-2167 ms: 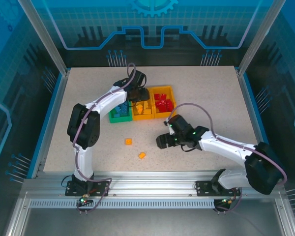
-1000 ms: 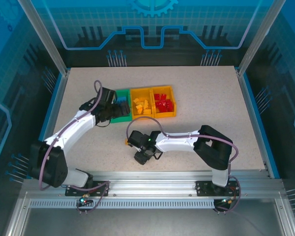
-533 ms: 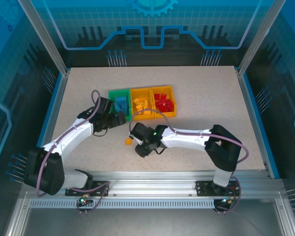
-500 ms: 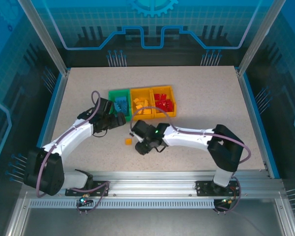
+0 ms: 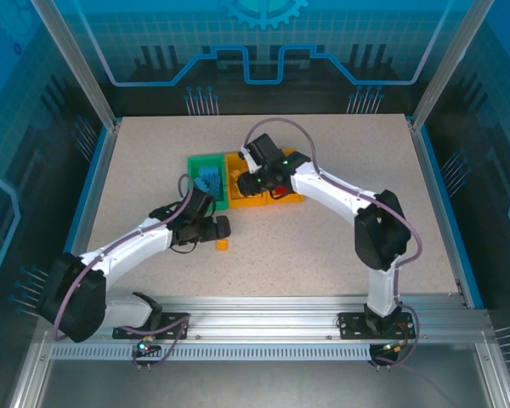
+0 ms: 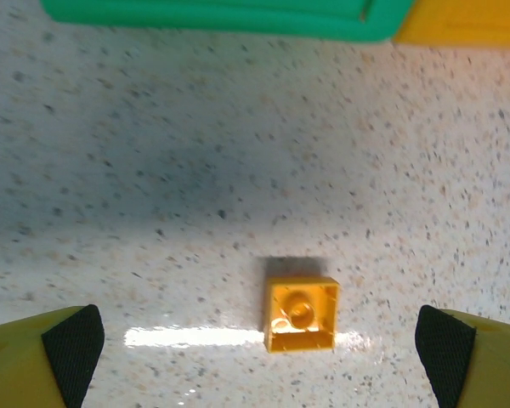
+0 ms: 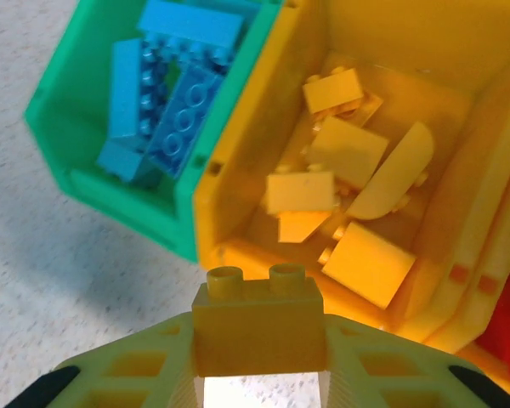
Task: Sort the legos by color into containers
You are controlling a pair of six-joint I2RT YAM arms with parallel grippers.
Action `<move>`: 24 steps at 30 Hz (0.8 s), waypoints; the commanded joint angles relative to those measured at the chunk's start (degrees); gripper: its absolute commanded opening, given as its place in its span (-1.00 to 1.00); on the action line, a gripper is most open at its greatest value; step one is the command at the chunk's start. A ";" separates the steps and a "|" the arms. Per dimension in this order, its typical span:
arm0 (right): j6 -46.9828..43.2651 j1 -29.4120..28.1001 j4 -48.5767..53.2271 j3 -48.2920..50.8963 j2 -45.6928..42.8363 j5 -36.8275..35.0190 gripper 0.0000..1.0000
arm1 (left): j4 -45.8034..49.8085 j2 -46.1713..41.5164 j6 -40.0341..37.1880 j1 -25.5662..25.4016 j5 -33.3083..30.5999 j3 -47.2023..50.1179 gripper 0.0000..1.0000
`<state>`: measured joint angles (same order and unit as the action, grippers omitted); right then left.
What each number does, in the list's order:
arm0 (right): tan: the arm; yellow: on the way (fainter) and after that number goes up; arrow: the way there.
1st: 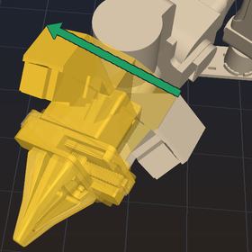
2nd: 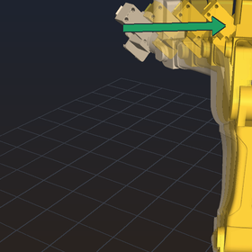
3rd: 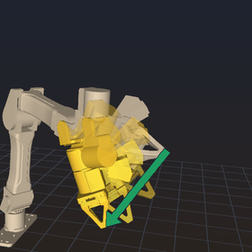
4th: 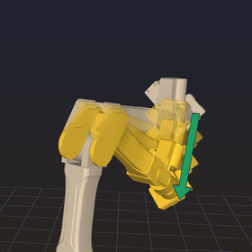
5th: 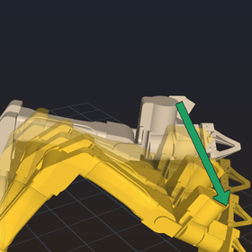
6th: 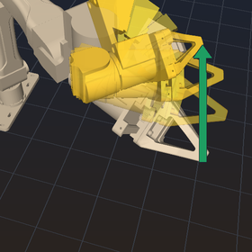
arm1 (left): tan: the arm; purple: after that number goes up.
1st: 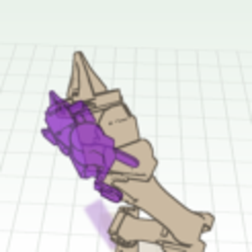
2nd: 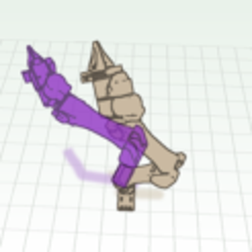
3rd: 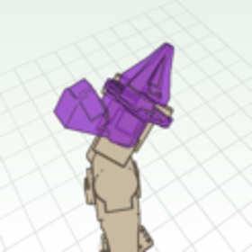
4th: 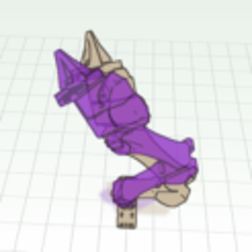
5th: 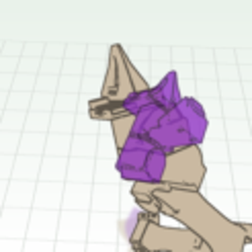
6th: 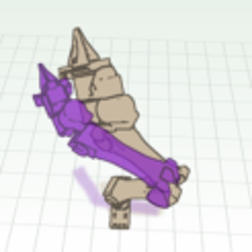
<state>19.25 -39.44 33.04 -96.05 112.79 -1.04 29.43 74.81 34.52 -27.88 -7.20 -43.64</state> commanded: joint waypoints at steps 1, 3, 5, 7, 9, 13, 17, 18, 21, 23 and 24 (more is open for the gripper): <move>1.27 1.50 7.06 -6.89 5.30 0.48 -0.29 | -0.59 2.12 1.78 -2.08 -1.07 1.24 0.97; 2.18 2.30 8.57 -10.66 8.02 0.51 -0.28 | -0.72 3.25 1.86 -3.38 -0.97 1.10 0.97; 2.91 2.73 9.57 -13.87 10.24 0.68 -0.26 | -0.51 4.24 2.00 -4.74 -1.08 0.92 0.97; 3.49 3.13 10.67 -16.70 12.28 0.78 -0.21 | -0.45 5.18 2.14 -5.68 -1.07 0.81 0.97; 4.03 3.36 12.10 -19.61 14.23 0.44 -0.14 | -0.43 5.91 2.27 -6.44 -0.76 0.85 0.95; 4.74 3.47 13.67 -21.94 15.72 0.53 0.17 | -0.28 6.56 2.97 -7.37 -0.59 1.16 0.91; 5.01 3.14 12.72 -20.25 13.30 0.53 0.29 | -1.32 7.26 4.46 -7.81 0.16 1.89 0.83; 5.01 3.05 12.35 -19.41 12.19 0.42 0.31 | -1.75 7.53 4.89 -7.91 0.34 2.04 0.81; 5.38 2.62 10.85 -15.73 7.97 -0.11 0.41 | -2.61 9.03 5.70 -7.93 0.18 1.78 0.78; 5.71 2.58 9.09 -12.17 4.49 -0.66 0.43 | -3.07 10.35 5.99 -8.03 0.35 1.31 0.74; 5.84 2.57 8.24 -10.09 2.45 -0.88 0.45 | -3.39 11.13 6.13 -8.03 0.14 1.04 0.72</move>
<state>24.25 -36.71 42.78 -109.38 122.48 -1.19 27.14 84.23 39.07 -35.42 -7.25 -42.48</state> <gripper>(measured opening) 0.719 0.867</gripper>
